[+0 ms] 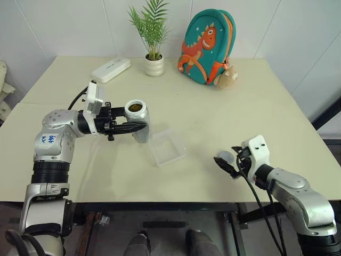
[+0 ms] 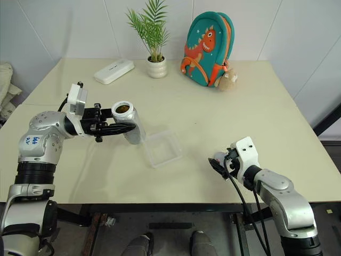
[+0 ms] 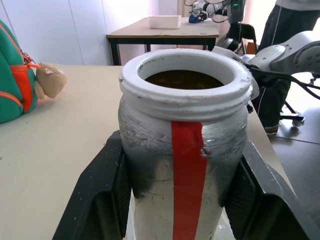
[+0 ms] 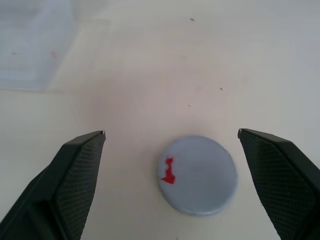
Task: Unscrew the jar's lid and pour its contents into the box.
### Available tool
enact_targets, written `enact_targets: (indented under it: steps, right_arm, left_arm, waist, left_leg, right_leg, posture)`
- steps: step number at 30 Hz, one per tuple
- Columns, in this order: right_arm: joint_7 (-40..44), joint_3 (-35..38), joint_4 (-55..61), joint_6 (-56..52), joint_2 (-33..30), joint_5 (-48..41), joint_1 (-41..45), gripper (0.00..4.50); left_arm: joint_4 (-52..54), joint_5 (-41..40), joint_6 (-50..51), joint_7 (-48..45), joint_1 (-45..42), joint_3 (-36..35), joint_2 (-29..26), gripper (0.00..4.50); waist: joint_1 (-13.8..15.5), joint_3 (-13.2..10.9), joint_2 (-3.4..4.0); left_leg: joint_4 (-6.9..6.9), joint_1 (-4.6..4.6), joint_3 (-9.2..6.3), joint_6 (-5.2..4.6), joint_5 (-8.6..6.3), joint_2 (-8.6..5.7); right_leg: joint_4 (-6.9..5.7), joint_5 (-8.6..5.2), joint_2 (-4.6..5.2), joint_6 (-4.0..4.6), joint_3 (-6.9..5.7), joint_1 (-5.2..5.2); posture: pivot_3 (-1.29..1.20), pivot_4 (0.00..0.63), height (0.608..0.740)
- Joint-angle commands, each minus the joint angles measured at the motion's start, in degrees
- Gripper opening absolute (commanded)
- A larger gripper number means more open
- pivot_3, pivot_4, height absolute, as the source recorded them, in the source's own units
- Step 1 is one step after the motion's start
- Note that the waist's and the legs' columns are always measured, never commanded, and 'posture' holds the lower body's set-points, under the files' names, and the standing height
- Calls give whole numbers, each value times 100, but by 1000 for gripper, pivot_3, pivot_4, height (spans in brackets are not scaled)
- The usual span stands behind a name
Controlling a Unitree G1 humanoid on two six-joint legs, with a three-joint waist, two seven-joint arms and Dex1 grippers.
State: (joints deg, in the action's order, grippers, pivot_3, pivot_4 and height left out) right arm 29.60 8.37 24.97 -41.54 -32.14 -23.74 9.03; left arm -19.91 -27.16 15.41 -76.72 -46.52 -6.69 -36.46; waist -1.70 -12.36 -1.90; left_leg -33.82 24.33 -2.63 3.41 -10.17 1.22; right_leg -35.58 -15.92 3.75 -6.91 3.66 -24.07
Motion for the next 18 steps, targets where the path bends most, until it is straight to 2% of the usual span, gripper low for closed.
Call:
enact_targets:
  steps: [1, 3, 6, 9, 11, 16, 18]
  right_arm:
    - [663, 754, 701, 424, 73, -1138, 67, 4484]
    - [1195, 1018, 966, 514, -63, -1738, -21, 4484]
    - [1804, 1193, 1009, 587, -423, -2073, -240, 4484]
    - [2221, 1385, 841, 711, -802, -2200, -345, 4484]
    - [2322, 1520, 735, 724, -980, -2298, -312, 4484]
    - [2340, 1663, 715, 693, -1218, -2440, -316, 4484]
    - [2275, 1715, 742, 711, -1252, -2376, -386, 4484]
  left_arm:
    - [-278, 180, -493, 138, -330, -20, 82, 2022]
    - [-602, 396, -881, 243, -536, 46, 160, 2022]
    - [-1086, 680, -1456, 250, -829, 168, 245, 2022]
    - [-1873, 1264, -2542, 466, -1282, 394, 358, 2022]
    - [-2511, 1849, -3474, 910, -1676, 613, 420, 2022]
    - [-3504, 3602, -5901, 2163, -2391, 1526, 427, 2022]
    - [-3556, 4688, -6803, 3081, -2638, 2032, 341, 2022]
  waist:
    - [6, 0, 0]
    - [13, 0, -1]
    - [14, 0, -1]
    - [23, 0, -1]
    - [33, -1, -2]
    - [4, -1, -3]
    - [34, -1, -3]
  left_leg:
    - [-1, 0, 0, 0, 0, 0]
    - [-3, -1, -1, 0, 0, 2]
    - [-4, -16, -3, 2, -2, 7]
    - [-4, -17, -2, 2, -4, 7]
    - [-10, -12, 1, -2, -3, 7]
    - [-14, -8, 6, -7, -4, 8]
    - [-11, -8, 15, -7, -11, 18]
  right_leg:
    - [1, 0, -1, 0, 0, 1]
    - [1, 3, -4, -5, 0, 6]
    - [19, 8, -10, -14, -3, 30]
    - [61, 5, -9, 16, -3, 47]
    - [83, 0, -7, 44, -3, 53]
    - [108, 16, -8, 39, 0, 60]
    - [105, 40, -17, -11, 2, 55]
  posture:
    - [0, 150, 740]
    - [0, 150, 740]
    - [0, 150, 740]
    - [0, 150, 740]
    - [0, 150, 740]
    - [0, 150, 740]
    - [0, 150, 740]
